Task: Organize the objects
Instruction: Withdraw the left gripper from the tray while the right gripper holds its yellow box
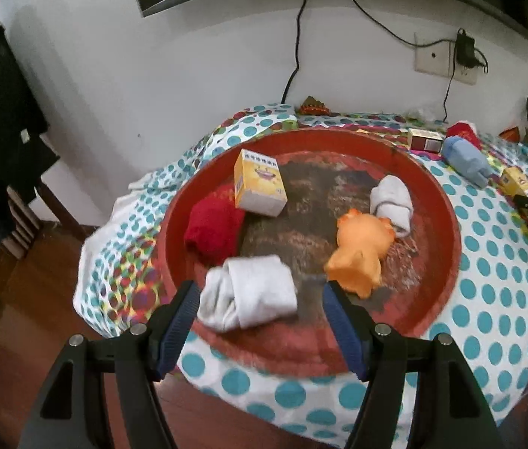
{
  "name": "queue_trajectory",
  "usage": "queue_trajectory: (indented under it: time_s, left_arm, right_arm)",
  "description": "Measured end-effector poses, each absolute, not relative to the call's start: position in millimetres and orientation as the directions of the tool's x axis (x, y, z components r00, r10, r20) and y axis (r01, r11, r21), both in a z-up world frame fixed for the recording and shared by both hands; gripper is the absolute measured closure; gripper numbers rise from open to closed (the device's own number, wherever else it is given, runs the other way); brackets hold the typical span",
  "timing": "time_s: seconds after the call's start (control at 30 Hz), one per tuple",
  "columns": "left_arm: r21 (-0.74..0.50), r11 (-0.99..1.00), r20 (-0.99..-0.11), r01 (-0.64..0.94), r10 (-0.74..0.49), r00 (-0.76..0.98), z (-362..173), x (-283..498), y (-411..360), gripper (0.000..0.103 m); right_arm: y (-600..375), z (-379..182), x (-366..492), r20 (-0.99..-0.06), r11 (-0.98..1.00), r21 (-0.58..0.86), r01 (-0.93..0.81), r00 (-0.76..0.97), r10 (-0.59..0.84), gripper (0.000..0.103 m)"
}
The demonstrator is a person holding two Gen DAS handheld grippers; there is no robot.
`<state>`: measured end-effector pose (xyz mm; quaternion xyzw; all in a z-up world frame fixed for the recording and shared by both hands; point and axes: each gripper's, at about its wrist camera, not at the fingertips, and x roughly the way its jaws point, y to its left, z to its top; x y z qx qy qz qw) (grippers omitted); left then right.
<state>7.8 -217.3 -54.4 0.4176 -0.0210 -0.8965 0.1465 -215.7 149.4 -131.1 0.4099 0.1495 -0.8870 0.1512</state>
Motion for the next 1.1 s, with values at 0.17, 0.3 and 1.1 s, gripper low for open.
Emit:
queue_trajectory:
  time_s: [0.17,0.3,1.1]
  left_arm:
    - [0.101,-0.958,-0.757,0.269,-0.249,-0.604,-66,26,-225,0.033]
    - [0.089,-0.956,-0.759,0.28,-0.247,-0.602,-72,37,-233,0.033]
    - [0.035,-0.959,-0.739,0.281,-0.214,-0.639,-80,53,-259,0.033]
  right_arm:
    - [148,-131,-215,-0.775,-0.911,-0.131,0.391,-0.613,-0.152,0.054]
    - [148,-131,-215,-0.771,-0.909,-0.149,0.39,-0.621,-0.14,0.054]
    - [133,-128,-203,-0.773,-0.943,-0.19,0.274,-0.634,-0.029,0.055]
